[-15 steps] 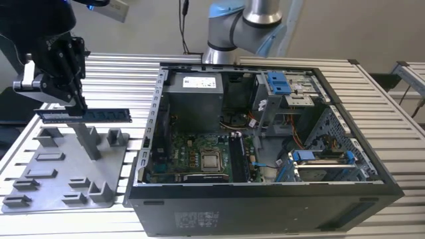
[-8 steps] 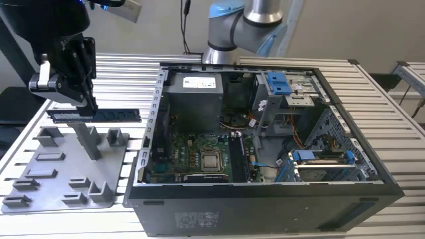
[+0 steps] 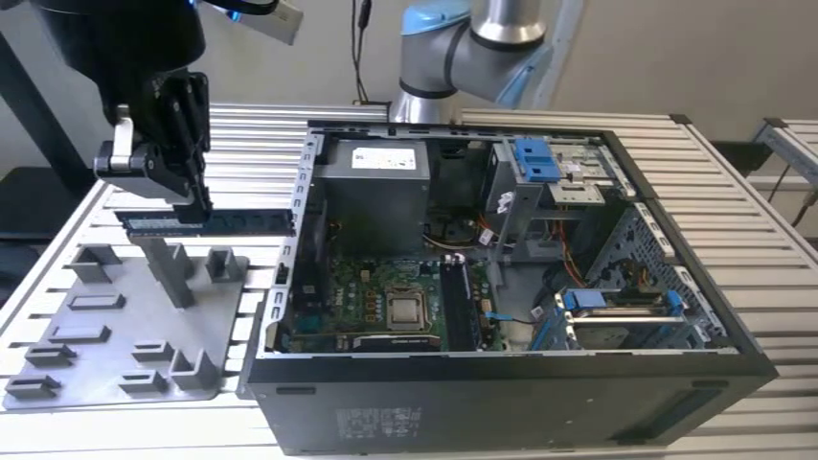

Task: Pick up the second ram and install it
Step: 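Pick up the second ram and move it above second insertion slot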

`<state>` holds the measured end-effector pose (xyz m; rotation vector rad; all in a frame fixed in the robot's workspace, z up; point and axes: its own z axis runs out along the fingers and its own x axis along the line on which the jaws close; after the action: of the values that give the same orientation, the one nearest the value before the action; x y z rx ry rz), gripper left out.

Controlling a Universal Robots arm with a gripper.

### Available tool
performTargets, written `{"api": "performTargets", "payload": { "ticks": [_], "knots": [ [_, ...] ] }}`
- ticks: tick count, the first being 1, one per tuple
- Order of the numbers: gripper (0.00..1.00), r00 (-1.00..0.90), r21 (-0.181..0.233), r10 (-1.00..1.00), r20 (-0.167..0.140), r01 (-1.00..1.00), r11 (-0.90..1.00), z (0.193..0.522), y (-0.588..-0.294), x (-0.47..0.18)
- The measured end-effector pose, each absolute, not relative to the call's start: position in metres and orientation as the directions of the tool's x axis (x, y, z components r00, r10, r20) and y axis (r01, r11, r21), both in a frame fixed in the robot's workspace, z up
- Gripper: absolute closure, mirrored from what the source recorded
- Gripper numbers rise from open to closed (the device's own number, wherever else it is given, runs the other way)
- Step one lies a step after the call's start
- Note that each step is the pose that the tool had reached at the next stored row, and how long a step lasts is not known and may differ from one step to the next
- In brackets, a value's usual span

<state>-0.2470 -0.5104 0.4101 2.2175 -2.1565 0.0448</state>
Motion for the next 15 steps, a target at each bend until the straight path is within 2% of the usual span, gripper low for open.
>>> {"api": "performTargets", "payload": {
  "ticks": [15],
  "knots": [
    [0.87, 0.029, 0.014, -0.998, 0.054, -0.999, -0.028, 0.41, -0.51, -0.206]
  ]
}}
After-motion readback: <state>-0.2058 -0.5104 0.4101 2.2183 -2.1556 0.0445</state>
